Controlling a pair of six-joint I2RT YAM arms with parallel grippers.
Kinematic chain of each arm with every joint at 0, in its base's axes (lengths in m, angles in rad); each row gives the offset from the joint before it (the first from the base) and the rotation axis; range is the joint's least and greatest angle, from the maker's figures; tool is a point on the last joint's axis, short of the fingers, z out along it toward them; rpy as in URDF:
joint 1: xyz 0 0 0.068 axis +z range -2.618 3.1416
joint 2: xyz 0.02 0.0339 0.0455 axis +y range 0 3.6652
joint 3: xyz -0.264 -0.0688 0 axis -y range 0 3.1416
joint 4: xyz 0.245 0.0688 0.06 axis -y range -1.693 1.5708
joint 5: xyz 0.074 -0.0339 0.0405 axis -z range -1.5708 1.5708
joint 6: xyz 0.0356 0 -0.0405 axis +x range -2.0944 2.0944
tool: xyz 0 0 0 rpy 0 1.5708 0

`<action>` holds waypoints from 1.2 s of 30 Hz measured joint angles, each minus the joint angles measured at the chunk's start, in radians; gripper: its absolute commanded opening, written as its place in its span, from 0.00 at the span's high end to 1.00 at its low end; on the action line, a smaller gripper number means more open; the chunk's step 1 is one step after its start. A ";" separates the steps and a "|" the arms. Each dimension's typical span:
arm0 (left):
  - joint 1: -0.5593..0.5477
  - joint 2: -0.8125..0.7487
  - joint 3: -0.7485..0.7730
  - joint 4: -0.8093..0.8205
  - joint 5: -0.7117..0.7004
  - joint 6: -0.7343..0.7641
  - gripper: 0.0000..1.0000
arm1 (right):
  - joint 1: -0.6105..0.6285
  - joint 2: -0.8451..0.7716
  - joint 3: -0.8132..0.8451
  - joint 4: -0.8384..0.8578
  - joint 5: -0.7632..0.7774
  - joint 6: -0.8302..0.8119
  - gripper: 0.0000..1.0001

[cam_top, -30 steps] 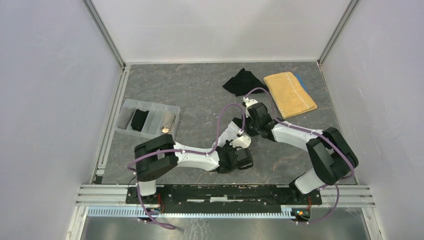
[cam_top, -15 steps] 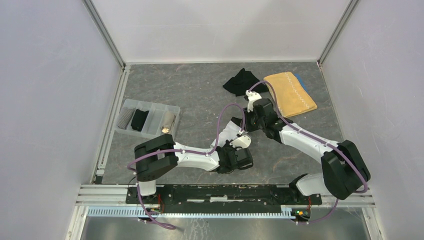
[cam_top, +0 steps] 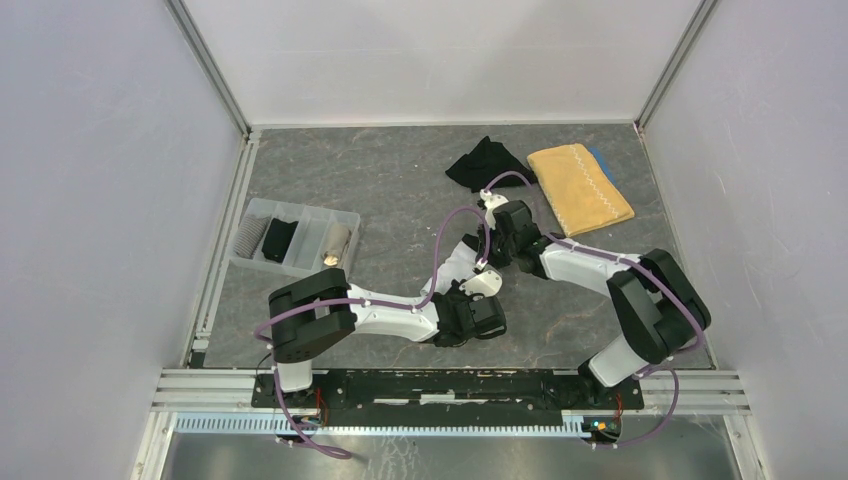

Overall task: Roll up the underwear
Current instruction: Fold the underwear at the center of the board.

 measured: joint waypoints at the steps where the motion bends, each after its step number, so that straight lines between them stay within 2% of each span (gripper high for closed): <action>1: 0.000 0.000 0.000 0.000 0.000 0.000 0.98 | 0.000 0.012 0.000 -0.005 0.011 -0.001 1.00; 6: 0.000 0.000 0.000 0.000 0.000 0.000 0.98 | 0.000 0.061 0.000 -0.024 0.065 -0.004 1.00; 12: 0.000 -0.011 0.001 -0.010 0.014 -0.001 0.87 | 0.000 0.067 0.000 -0.016 0.071 -0.004 1.00; 14: 0.004 -0.027 0.001 -0.024 0.038 -0.001 0.80 | 0.000 0.069 0.000 -0.010 0.072 -0.004 1.00; 18: 0.004 -0.097 0.000 -0.077 0.110 -0.001 0.71 | 0.000 0.074 0.000 0.003 0.073 -0.005 1.00; 22: 0.002 -0.224 0.000 -0.114 0.148 -0.001 0.68 | 0.000 0.078 0.000 0.013 0.074 -0.010 1.00; 25: 0.002 -0.325 0.000 -0.115 0.153 -0.001 0.73 | 0.000 0.079 0.000 0.018 0.074 -0.011 1.00; 31: 0.056 -0.428 -0.011 -0.055 0.177 -0.002 0.97 | 0.000 0.082 0.000 0.024 0.074 -0.012 1.00; 36: 0.172 -0.419 -0.086 0.029 0.240 -0.002 0.98 | 0.000 0.082 0.000 0.026 0.074 -0.013 1.00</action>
